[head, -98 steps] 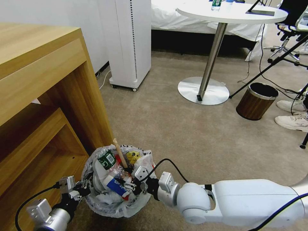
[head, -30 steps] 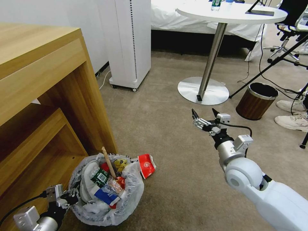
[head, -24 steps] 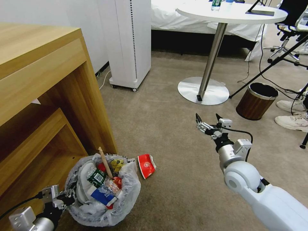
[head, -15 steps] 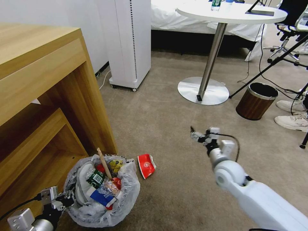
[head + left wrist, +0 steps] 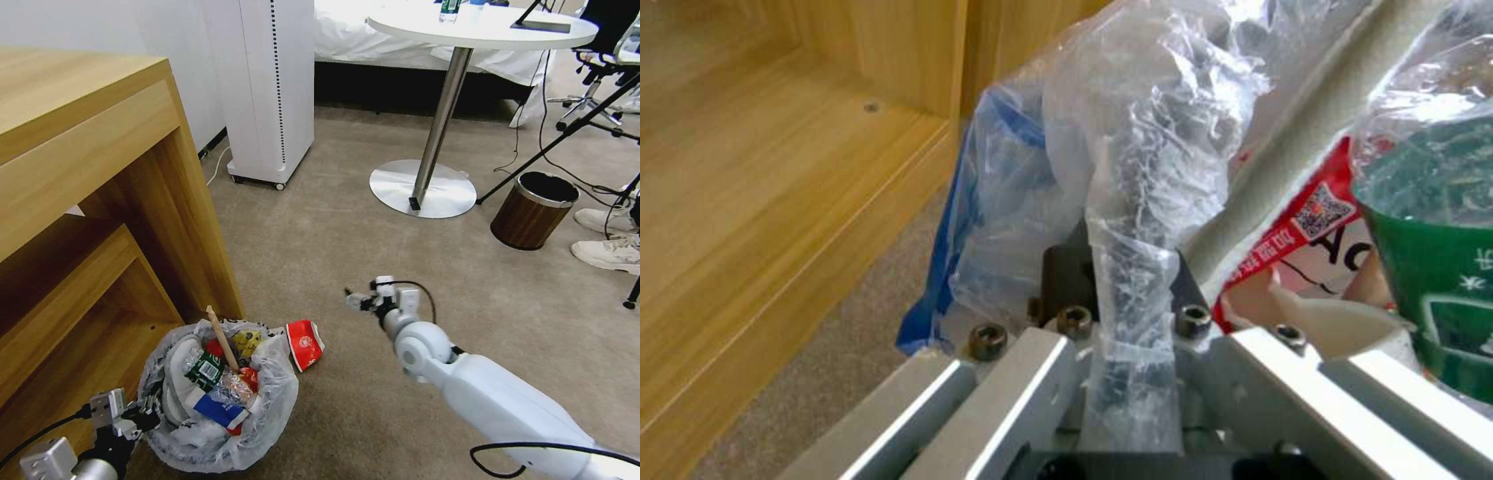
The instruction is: Pick up the trash bin and place the garbage on the floor into it.
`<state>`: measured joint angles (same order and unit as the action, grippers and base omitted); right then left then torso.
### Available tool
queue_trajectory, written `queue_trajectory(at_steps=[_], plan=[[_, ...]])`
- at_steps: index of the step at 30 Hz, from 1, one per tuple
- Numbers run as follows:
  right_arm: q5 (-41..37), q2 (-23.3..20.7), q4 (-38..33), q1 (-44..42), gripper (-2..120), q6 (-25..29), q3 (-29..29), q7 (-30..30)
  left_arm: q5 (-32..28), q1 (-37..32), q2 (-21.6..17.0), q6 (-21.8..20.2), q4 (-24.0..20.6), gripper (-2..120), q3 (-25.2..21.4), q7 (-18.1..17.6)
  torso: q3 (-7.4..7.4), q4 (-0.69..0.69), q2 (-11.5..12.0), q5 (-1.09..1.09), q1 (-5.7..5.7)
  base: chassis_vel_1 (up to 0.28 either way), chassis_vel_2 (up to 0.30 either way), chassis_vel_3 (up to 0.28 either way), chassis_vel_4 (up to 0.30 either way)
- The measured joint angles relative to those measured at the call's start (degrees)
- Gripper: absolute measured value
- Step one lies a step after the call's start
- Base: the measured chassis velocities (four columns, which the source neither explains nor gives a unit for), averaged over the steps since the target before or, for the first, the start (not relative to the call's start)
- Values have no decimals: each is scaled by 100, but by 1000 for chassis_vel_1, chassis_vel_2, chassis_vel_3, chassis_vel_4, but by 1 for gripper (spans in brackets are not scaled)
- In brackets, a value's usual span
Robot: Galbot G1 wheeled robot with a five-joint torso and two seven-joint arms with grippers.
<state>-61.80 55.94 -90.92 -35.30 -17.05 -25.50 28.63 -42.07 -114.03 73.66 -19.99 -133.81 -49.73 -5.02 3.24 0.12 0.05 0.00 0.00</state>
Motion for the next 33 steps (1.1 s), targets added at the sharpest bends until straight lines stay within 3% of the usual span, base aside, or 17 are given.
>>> queue_trajectory(at_steps=[8,21,28,33], plan=[[-393,514,594,270,100,-641,-332,230,35,45,27,27,-20,0,56,35,0,0,0,1,0,0,0,0,0],[-264,1583,1799,516,100,-775,-785,201,21,52,17,78,-48,0,68,68,0,-1,0,1,0,0,0,0,0],[-27,1818,2324,581,98,-779,-916,203,20,34,42,116,-84,0,61,76,-1,0,0,0,0,0,0,0,0],[210,1942,2733,591,89,-678,-975,126,20,34,59,133,-92,0,61,83,-1,0,0,0,0,0,0,0,0]])
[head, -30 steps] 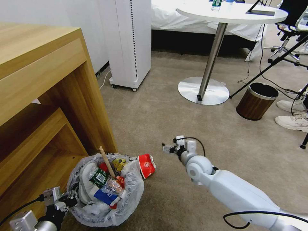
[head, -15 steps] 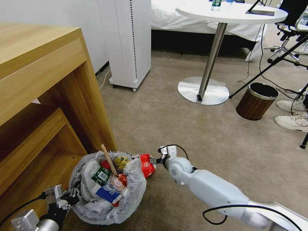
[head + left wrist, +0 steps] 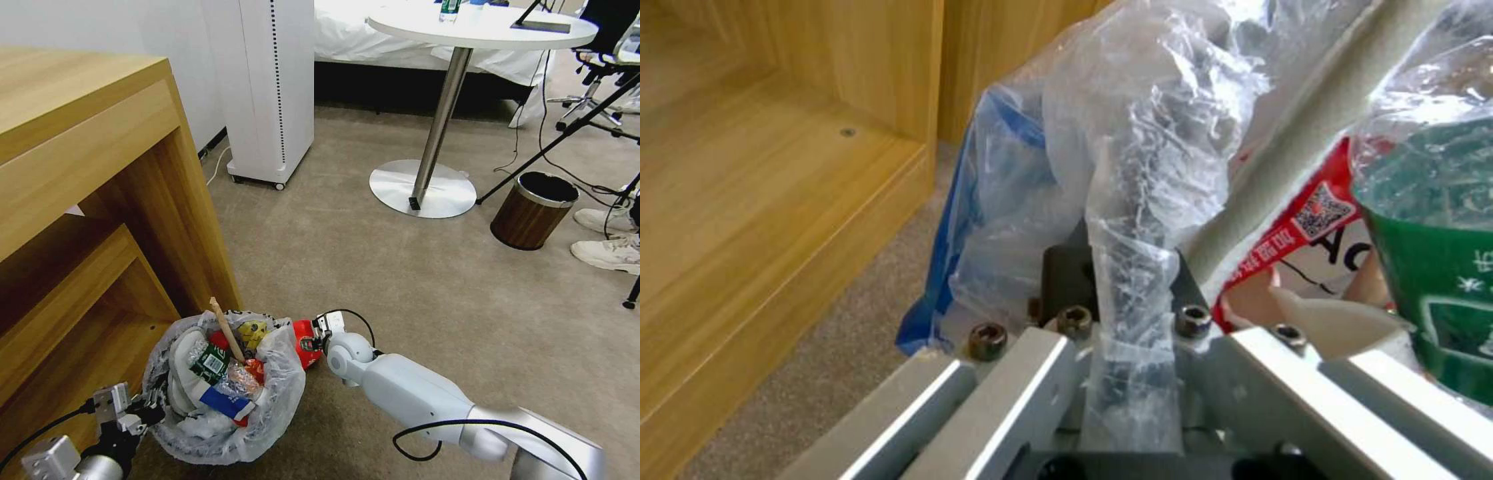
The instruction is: Pick up the trash bin and place the garbage on the floor into it.
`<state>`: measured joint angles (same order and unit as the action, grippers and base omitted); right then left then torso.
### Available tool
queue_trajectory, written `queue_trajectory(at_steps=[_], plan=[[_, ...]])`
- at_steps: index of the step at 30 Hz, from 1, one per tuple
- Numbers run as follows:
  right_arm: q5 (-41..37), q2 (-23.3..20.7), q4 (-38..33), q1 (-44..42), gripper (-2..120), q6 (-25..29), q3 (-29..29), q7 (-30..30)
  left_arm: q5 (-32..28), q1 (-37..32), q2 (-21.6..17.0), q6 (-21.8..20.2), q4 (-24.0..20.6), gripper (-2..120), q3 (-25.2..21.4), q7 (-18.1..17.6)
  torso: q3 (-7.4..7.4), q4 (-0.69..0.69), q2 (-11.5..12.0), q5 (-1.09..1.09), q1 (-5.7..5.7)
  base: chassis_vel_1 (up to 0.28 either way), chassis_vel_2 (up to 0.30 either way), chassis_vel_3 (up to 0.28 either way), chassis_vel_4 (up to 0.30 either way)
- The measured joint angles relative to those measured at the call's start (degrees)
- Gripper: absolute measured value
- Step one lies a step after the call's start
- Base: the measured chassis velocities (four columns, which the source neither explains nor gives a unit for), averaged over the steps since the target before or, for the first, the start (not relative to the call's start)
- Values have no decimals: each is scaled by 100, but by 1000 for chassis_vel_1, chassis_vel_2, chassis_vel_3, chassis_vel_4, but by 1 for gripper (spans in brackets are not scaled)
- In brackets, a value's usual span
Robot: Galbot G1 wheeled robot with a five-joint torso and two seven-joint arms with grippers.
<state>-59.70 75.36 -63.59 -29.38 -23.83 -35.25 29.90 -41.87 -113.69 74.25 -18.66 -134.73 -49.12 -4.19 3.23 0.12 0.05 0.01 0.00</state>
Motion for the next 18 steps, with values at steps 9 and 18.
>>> queue_trajectory(at_steps=[9,18], plan=[[293,94,305,11,57,266,-121,-163,3,-11,15,32,-7,0,4,30,0,0,0,-1,0,0,0,0,0],[539,152,470,-11,27,502,-200,-325,5,0,25,78,19,0,18,50,0,0,0,-1,0,0,0,0,0]])
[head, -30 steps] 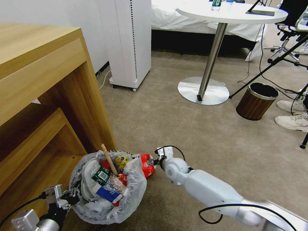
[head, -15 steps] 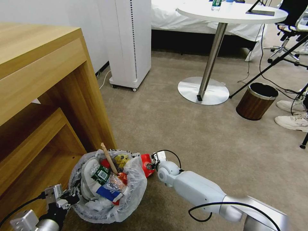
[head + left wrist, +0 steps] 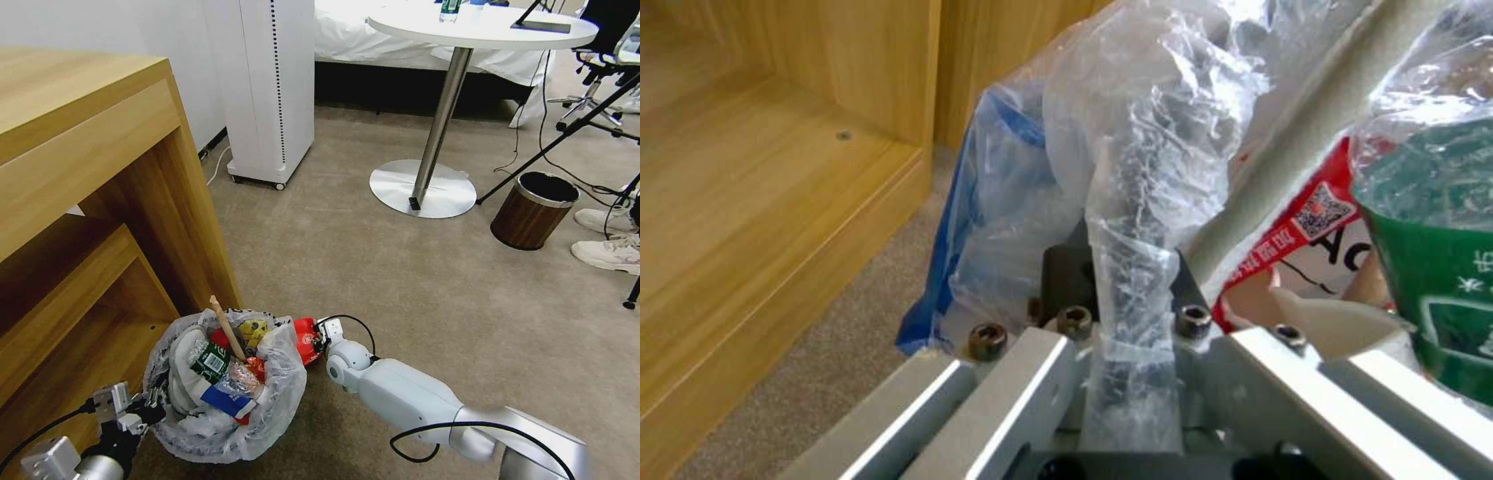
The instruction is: Pick up the trash bin and place the garbage on the floor into it.
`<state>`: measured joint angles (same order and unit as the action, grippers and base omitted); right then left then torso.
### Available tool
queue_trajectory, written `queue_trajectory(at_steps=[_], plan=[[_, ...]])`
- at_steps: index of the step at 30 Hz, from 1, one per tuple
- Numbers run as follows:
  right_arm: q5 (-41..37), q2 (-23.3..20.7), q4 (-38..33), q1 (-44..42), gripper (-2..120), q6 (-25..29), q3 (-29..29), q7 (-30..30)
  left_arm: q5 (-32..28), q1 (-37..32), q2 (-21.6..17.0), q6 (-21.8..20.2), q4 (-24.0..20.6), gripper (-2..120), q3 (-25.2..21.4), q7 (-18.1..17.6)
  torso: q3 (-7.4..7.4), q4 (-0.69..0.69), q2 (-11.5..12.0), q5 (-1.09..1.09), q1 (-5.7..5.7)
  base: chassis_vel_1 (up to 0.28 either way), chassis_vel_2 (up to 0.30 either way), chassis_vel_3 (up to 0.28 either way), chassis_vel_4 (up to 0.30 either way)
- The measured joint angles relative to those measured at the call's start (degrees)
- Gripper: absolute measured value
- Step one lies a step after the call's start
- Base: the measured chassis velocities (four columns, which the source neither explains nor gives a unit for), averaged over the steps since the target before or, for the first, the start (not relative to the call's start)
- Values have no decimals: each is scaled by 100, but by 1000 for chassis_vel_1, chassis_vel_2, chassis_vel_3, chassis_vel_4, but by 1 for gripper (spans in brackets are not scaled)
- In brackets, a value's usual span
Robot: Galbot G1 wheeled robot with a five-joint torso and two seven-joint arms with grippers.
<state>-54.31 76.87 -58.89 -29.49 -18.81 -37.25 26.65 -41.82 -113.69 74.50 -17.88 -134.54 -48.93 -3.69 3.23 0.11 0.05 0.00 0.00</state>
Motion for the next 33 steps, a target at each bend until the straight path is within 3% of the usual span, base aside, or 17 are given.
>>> queue_trajectory(at_steps=[1,3,5,7,16,19,21,23,27,33], plan=[[0,0,0,0,27,0,0,0,0,0,0,0,0,0,0,0,0,0,0,0,0,0,0,0,0],[47,-7,20,-16,14,57,-5,-40,2,-2,4,12,7,0,2,6,0,0,0,0,0,0,0,0,0],[68,-27,16,-35,10,81,2,-54,2,10,3,12,17,0,2,7,0,0,0,-1,0,0,0,0,0],[111,-81,0,-67,0,150,27,-89,2,32,-4,12,38,0,8,7,0,0,0,0,0,0,0,0,0],[162,-552,-627,-256,0,262,285,-108,-4,103,-42,12,134,0,28,-8,0,1,0,0,0,0,0,0,0],[151,-1214,-1361,-421,0,352,473,-66,-20,156,-96,5,219,0,31,-21,0,0,0,0,0,0,0,0,0],[150,-1379,-1536,-457,0,369,517,-41,-22,166,-106,3,243,0,31,-22,0,2,0,0,0,0,0,0,0],[151,-1898,-2084,-575,0,456,650,15,-24,187,-119,3,296,0,35,-21,0,3,0,0,0,0,0,0,0],[210,-2296,-2606,-725,0,570,871,34,-21,205,-136,2,336,0,51,-22,0,1,0,-2,0,0,0,0,0],[407,-3001,-3824,-1274,0,1162,1657,-152,-16,240,-190,0,396,0,78,-25,0,1,0,-1,0,0,0,0,0]])
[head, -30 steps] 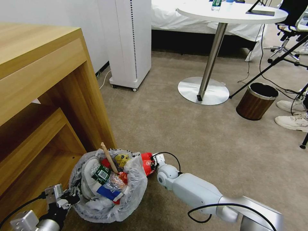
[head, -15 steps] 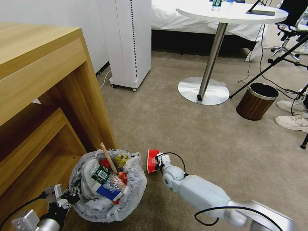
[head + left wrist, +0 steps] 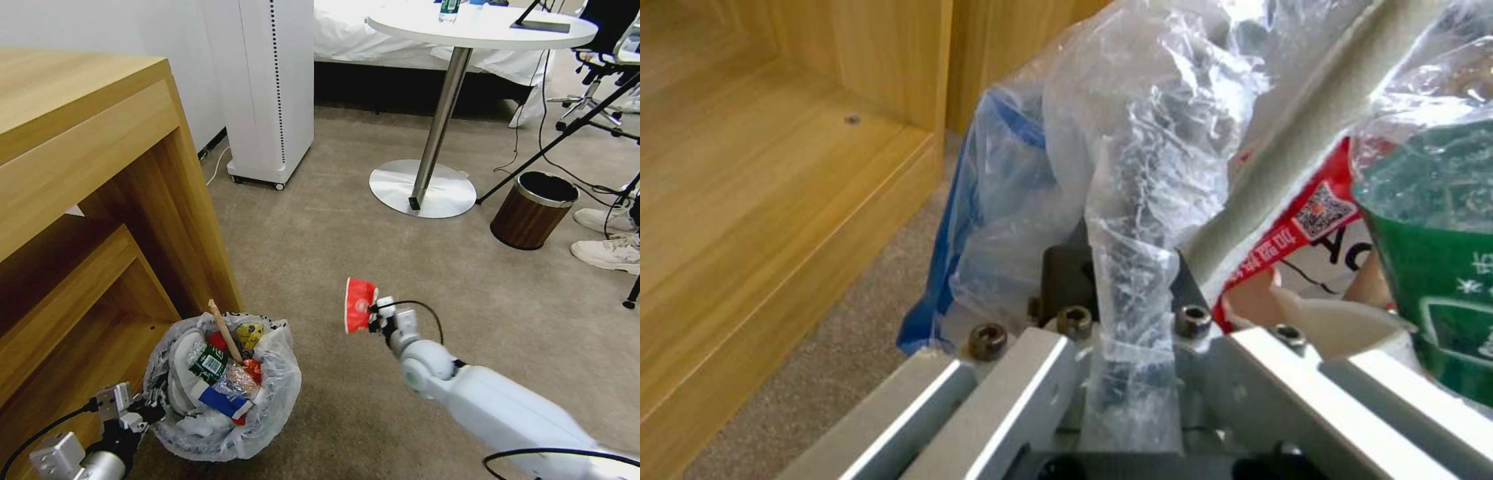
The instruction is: Pick up the trash bin and place the garbage on the floor into it.
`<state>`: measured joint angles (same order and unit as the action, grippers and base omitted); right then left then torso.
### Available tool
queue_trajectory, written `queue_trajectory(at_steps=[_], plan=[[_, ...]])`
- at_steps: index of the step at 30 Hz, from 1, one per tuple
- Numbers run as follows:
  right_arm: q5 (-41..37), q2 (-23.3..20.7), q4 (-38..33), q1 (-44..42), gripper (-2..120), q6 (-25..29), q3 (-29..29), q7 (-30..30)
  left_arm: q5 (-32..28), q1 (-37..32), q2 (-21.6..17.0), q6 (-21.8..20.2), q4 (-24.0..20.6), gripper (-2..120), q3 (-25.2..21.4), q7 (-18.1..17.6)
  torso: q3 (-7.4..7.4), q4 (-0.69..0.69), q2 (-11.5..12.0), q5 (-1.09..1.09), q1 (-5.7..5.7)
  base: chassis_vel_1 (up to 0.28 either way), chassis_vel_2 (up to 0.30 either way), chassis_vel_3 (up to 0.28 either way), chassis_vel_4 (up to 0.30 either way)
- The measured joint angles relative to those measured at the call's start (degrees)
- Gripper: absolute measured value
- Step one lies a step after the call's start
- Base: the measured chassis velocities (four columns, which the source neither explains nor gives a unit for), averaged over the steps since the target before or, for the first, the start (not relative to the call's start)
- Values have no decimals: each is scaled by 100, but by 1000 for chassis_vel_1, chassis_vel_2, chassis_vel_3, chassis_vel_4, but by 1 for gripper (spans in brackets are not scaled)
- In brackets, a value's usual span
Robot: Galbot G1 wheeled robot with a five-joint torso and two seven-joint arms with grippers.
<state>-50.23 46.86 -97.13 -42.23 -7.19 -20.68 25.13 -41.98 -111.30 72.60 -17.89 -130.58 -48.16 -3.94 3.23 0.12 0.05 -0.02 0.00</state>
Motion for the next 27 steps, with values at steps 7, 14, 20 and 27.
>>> queue_trajectory(at_steps=[7,14,20,27], plan=[[111,-928,-1744,-555,0,1250,835,-938,5,-7,-74,-5,11,0,13,-2,0,1,0,2,0,0,0,0,0],[-286,-1274,-2957,204,0,1861,358,-1877,4,-19,-92,-30,-132,0,45,-7,0,-1,0,2,0,0,0,0,0],[-561,-1487,-3392,1057,0,1939,-785,-2456,13,-33,-75,-56,-246,0,88,-10,0,0,0,2,0,0,0,0,0],[-497,-1377,-3313,1990,0,1964,-2341,-2470,76,-69,17,-70,-352,0,111,-5,0,0,0,2,0,0,0,0,0]])
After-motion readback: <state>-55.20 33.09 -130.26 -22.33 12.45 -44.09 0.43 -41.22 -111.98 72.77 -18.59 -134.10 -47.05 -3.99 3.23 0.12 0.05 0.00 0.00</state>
